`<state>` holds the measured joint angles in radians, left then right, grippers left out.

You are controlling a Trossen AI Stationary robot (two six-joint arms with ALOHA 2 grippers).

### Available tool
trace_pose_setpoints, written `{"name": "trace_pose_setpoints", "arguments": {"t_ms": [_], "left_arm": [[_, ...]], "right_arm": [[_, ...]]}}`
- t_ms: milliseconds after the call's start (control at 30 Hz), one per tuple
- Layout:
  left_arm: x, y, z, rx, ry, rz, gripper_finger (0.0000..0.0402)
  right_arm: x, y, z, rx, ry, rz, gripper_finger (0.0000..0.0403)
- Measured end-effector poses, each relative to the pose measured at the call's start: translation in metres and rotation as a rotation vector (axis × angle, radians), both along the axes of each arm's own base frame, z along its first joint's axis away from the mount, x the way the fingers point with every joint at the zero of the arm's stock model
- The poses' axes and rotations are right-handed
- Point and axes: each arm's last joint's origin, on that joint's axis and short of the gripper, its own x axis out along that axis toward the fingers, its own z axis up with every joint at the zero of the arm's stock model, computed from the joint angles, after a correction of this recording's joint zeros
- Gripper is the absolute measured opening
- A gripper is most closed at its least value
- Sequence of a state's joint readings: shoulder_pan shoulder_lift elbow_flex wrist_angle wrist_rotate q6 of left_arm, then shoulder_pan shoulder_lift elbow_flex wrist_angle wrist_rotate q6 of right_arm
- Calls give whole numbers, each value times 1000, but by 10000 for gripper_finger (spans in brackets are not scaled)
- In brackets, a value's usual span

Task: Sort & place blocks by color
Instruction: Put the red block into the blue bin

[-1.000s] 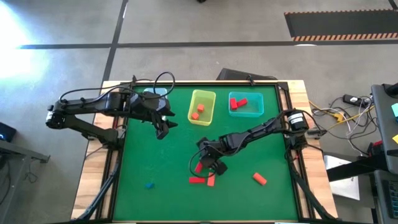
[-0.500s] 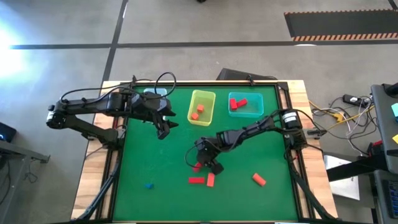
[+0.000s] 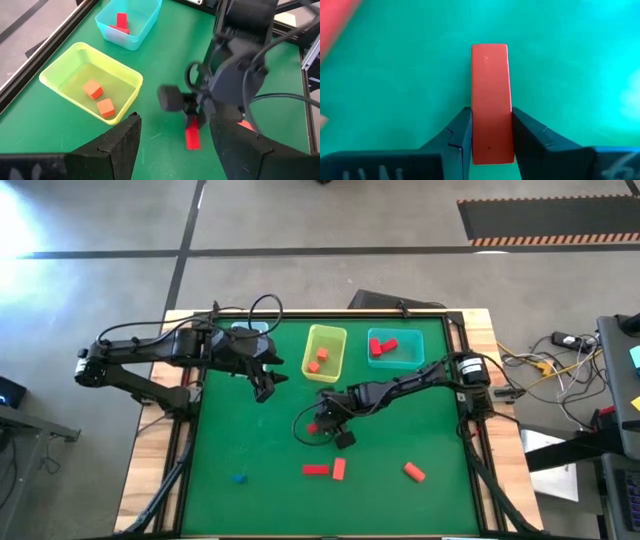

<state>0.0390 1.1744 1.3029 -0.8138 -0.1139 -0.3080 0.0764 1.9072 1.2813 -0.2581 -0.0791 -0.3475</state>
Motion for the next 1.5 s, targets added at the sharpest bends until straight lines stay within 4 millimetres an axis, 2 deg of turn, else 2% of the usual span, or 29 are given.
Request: {"name": "trace_pose_setpoints", "arguments": {"t_ms": [133, 233, 367, 533, 733, 867, 1000, 1267, 1333, 1500], "left_arm": [[0, 0, 0, 0, 0, 0, 219], [0, 0, 0, 0, 2, 0, 219], [0, 0, 0, 0, 2, 0, 219], [0, 0, 0, 1, 1, 0, 219], [0, 0, 0, 1, 1, 0, 219], [0, 1, 0, 14, 2, 15, 219], [0, 1, 0, 19, 2, 21, 219], [0, 1, 0, 23, 2, 26, 219], [0, 1, 0, 23, 2, 26, 219], [0, 1, 0, 23, 2, 26, 219]], "right_arm": [[-5, -8, 26, -26, -34, -98, 91], [-17, -21, 46, -36, -9, -181, 91], [-43, -45, 74, -103, 77, -292, 91], [-82, -88, 104, -131, 172, -437, 91], [-129, -137, 129, -73, 148, -702, 91], [-157, -162, 129, -18, 154, -908, 91], [-178, -178, 114, 88, 181, -1152, 91], [-203, -183, 71, 254, 309, -1596, 91], [-204, -183, 68, 247, 306, -1640, 112], [-205, -184, 67, 205, 285, -1697, 199]]}}
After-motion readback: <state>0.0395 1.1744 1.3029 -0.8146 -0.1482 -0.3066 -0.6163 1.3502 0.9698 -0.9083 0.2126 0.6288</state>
